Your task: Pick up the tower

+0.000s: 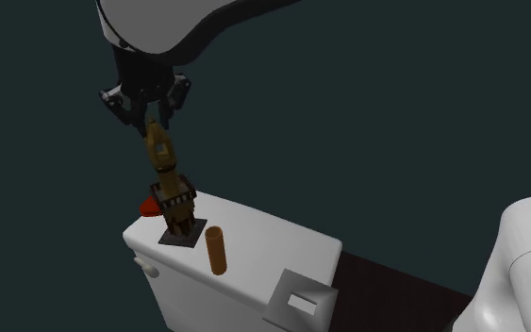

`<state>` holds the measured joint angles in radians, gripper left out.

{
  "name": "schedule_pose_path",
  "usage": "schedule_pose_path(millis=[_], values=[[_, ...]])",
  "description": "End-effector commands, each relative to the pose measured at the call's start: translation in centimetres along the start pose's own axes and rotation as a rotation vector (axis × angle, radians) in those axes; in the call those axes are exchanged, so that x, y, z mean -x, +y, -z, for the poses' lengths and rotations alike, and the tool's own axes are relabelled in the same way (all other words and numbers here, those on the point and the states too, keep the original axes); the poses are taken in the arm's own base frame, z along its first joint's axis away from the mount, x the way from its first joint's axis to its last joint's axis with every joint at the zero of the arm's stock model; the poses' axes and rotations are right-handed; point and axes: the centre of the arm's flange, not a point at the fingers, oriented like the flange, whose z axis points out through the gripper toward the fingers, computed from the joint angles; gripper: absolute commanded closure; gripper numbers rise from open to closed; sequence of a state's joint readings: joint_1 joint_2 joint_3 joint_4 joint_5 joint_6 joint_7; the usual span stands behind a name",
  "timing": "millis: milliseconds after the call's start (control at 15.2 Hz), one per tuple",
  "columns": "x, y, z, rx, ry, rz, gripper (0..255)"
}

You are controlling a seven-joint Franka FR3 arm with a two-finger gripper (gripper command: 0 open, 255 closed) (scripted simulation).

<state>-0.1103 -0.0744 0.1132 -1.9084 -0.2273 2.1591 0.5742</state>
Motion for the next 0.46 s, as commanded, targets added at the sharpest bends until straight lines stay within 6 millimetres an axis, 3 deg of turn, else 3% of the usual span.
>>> schedule_pose_path(millis=[0, 264, 396], values=[[-0.4, 0.0, 1.1, 0.0, 0.001, 0.0, 255], [-1.2, 0.0, 3.0, 0.0, 0.001, 0.0, 255], [-1.3, 0.0, 3.1, 0.0, 0.001, 0.0, 255]])
